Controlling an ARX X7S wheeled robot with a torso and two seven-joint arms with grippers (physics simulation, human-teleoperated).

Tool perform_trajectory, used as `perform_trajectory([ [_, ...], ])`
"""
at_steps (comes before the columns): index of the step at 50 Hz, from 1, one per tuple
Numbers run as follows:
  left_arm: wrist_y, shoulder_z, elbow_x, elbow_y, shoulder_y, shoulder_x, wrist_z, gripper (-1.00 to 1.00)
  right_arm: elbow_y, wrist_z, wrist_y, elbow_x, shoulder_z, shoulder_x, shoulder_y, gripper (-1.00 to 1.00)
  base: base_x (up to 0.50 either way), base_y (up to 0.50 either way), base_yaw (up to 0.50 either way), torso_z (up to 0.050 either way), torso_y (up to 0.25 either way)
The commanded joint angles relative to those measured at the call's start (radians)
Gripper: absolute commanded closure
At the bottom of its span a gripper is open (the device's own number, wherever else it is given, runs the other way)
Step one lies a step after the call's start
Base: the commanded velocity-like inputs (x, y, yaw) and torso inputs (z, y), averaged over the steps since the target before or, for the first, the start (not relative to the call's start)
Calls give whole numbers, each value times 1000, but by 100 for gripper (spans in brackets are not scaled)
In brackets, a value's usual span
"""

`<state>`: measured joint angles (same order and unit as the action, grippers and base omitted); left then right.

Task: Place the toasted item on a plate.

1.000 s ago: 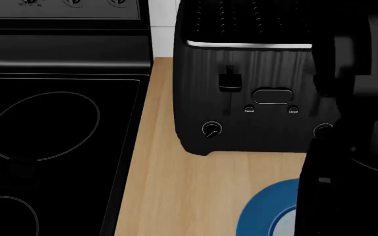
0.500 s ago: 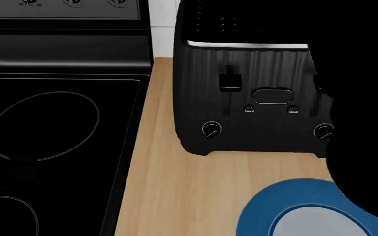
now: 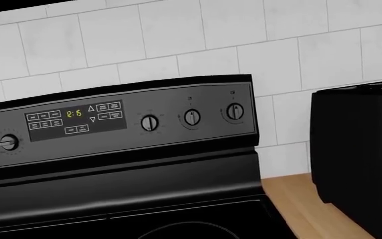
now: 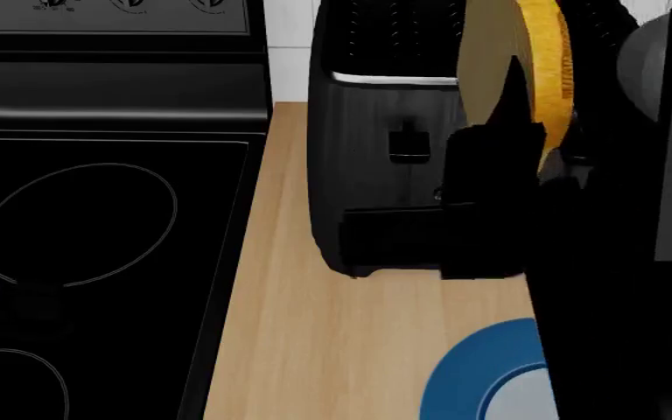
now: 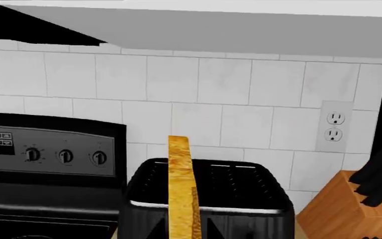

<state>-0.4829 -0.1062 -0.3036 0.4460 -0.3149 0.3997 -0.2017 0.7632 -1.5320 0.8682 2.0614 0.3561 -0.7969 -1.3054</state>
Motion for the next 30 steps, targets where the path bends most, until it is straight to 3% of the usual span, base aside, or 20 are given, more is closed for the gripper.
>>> perform_trajectory([
  [1,14,-5,1,-11,4,-1,0,-100,167,-29,-193,-38,78,-91,142,100,0,0,0,0,0],
  [9,17,-4,-1,-11,7,-1,-2,-100,282,-36,-386,-44,151,-247,167,100,0,0,0,0,0],
  [17,22,-10,-1,-17,8,1,1,-100,284,-38,-317,17,-74,-243,318,100,0,0,0,0,0],
  [19,24,-9,-3,-17,8,0,0,-100,284,-38,-287,37,-185,-226,406,100,0,0,0,0,0],
  [24,23,-12,-2,-20,4,3,1,-100,284,-38,-154,65,-468,-126,636,100,0,0,0,0,0],
  [30,20,-16,-4,-21,-5,2,2,-100,284,-38,-54,129,-678,-31,775,100,0,0,0,0,0],
])
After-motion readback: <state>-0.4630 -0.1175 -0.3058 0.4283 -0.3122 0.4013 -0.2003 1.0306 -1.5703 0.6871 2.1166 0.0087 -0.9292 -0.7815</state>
